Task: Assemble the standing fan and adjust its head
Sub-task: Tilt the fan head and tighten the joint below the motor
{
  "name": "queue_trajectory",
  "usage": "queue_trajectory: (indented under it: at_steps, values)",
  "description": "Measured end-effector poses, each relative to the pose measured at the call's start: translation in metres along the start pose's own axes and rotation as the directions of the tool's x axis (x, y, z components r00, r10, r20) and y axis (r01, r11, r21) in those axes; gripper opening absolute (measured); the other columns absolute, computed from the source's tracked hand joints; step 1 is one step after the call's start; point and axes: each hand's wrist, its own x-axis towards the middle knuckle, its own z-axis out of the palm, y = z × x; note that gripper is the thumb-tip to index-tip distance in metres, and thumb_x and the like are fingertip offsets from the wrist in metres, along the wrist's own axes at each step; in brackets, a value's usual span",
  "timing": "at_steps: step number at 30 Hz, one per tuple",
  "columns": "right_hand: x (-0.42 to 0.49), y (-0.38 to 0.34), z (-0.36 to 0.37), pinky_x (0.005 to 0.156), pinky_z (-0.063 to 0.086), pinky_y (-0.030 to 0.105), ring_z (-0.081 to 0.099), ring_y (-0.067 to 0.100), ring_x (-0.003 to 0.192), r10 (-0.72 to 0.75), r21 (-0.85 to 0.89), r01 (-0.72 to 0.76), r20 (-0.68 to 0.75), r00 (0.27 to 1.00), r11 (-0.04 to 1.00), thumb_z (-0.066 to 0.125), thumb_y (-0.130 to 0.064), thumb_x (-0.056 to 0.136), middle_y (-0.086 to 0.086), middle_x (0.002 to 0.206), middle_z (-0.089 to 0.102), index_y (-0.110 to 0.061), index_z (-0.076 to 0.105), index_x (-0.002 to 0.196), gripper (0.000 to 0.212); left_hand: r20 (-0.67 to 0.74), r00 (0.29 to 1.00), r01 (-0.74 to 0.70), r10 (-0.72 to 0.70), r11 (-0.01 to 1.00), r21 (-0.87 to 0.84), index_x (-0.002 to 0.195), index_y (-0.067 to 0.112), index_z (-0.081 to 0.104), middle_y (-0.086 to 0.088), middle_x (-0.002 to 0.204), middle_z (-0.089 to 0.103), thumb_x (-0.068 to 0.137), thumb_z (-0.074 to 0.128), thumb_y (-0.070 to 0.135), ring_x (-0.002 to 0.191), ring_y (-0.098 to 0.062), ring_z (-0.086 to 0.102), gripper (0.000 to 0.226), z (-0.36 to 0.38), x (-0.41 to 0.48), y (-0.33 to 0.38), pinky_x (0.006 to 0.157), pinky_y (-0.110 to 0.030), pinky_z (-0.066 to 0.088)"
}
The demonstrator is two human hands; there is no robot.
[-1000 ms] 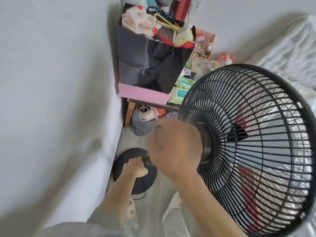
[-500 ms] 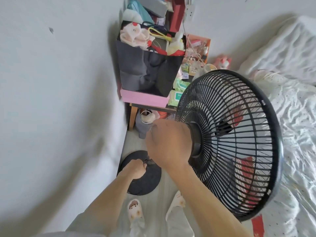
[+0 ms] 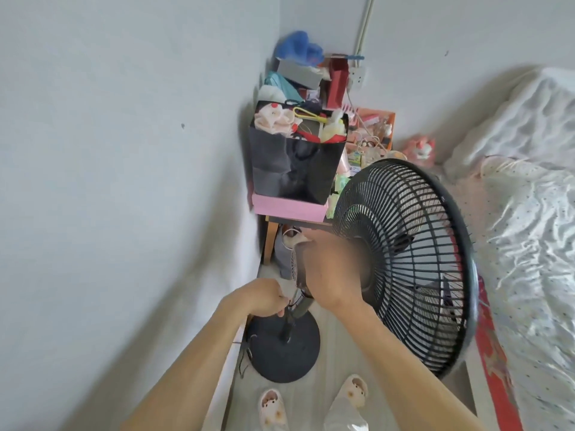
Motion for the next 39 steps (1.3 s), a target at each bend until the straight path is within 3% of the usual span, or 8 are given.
queue_trajectory:
  at_steps: [4, 8, 12, 19, 27, 31, 35, 39]
  values:
    - [-0.016, 0.012, 0.010, 0.115, 0.034, 0.039, 0.052, 0.027, 0.131, -0.128, -0.042, 0.121, -0.349, 0.928, 0.992, 0.046, -0.036, 0.096, 0.006, 0.129, 0.066, -0.010, 0.063, 0.127, 0.044, -0.030, 0.999, -0.027, 0.027, 1.000, -0.003, 0.072, 0.025, 0.069, -0.001, 0.083, 0.065, 0.100, 0.046, 0.038, 0.074, -0.016, 0.057, 0.038, -0.015, -0.023, 0.002, 0.067, -0.027, 0.041]
    - [-0.026, 0.015, 0.007, 0.121, 0.024, 0.049, 0.043, 0.026, 0.141, -0.161, -0.158, 0.107, -0.389, 0.907, 0.982, 0.048, -0.040, 0.090, 0.005, 0.138, 0.061, -0.012, 0.063, 0.129, 0.051, -0.035, 0.999, -0.038, 0.040, 0.998, 0.051, 0.073, 0.026, 0.071, 0.005, 0.077, 0.062, 0.099, 0.048, 0.037, 0.069, -0.014, 0.055, 0.036, -0.030, -0.034, 0.008, 0.062, -0.027, 0.043]
    - [-0.033, 0.023, 0.000, 0.120, 0.020, 0.050, 0.040, 0.030, 0.143, -0.139, -0.194, 0.073, -0.353, 0.925, 0.978, 0.053, -0.027, 0.076, 0.013, 0.143, 0.055, -0.009, 0.058, 0.136, 0.063, 0.022, 0.999, -0.027, 0.025, 0.995, 0.100, 0.076, 0.031, 0.073, 0.009, 0.078, 0.059, 0.097, 0.049, 0.034, 0.086, -0.019, 0.061, 0.032, -0.036, -0.042, 0.011, 0.067, -0.028, 0.044]
    - [-0.035, 0.034, 0.002, 0.123, 0.007, 0.049, 0.017, 0.030, 0.153, -0.217, -0.301, 0.184, -0.080, 0.973, 0.936, 0.061, -0.019, 0.075, 0.013, 0.162, 0.028, -0.004, 0.026, 0.156, 0.089, 0.046, 0.991, -0.134, 0.127, 0.962, 0.239, 0.080, 0.028, 0.074, 0.005, 0.087, 0.067, 0.095, 0.053, 0.035, 0.079, -0.014, 0.059, 0.027, -0.057, -0.061, 0.046, 0.062, -0.025, 0.041]
    - [-0.041, 0.032, 0.012, 0.120, 0.018, 0.048, 0.034, 0.029, 0.147, -0.204, -0.302, 0.150, -0.155, 0.967, 0.942, 0.073, -0.013, 0.060, 0.012, 0.156, 0.041, -0.003, 0.044, 0.148, 0.093, -0.038, 0.926, -0.368, 0.375, 0.923, 0.112, 0.069, 0.024, 0.070, 0.025, 0.052, 0.056, 0.096, 0.059, 0.036, 0.055, 0.008, 0.052, 0.032, -0.086, -0.051, 0.097, 0.065, -0.020, 0.034]
    - [-0.037, 0.033, 0.003, 0.122, 0.008, 0.041, 0.027, 0.025, 0.150, -0.182, -0.207, 0.145, -0.172, 0.968, 0.968, 0.067, -0.019, 0.070, 0.010, 0.158, 0.038, -0.005, 0.038, 0.150, 0.087, -0.024, 0.921, -0.386, 0.389, 0.919, 0.079, 0.066, 0.027, 0.069, 0.014, 0.062, 0.056, 0.096, 0.059, 0.043, 0.060, -0.003, 0.050, 0.035, -0.092, -0.034, 0.102, 0.070, -0.027, 0.042]
    - [-0.036, 0.033, -0.005, 0.122, 0.004, 0.033, 0.026, 0.020, 0.149, -0.147, -0.071, 0.136, -0.193, 0.970, 0.988, 0.062, -0.026, 0.073, 0.006, 0.158, 0.036, -0.006, 0.026, 0.154, 0.090, -0.170, 0.918, -0.353, 0.359, 0.933, 0.066, 0.063, 0.031, 0.074, -0.001, 0.073, 0.064, 0.079, 0.068, 0.067, 0.072, -0.019, 0.056, 0.040, -0.103, -0.007, 0.090, 0.071, -0.039, 0.049]
    - [-0.036, 0.028, 0.003, 0.120, -0.002, 0.034, 0.021, 0.022, 0.151, -0.156, -0.120, 0.135, -0.185, 0.970, 0.984, 0.067, -0.032, 0.077, 0.009, 0.161, 0.030, -0.004, 0.018, 0.157, 0.098, -0.274, 0.900, -0.347, 0.338, 0.938, 0.016, 0.066, 0.029, 0.079, 0.007, 0.075, 0.074, 0.066, 0.083, 0.059, 0.077, -0.010, 0.066, 0.030, -0.114, 0.010, 0.079, 0.066, -0.026, 0.047]
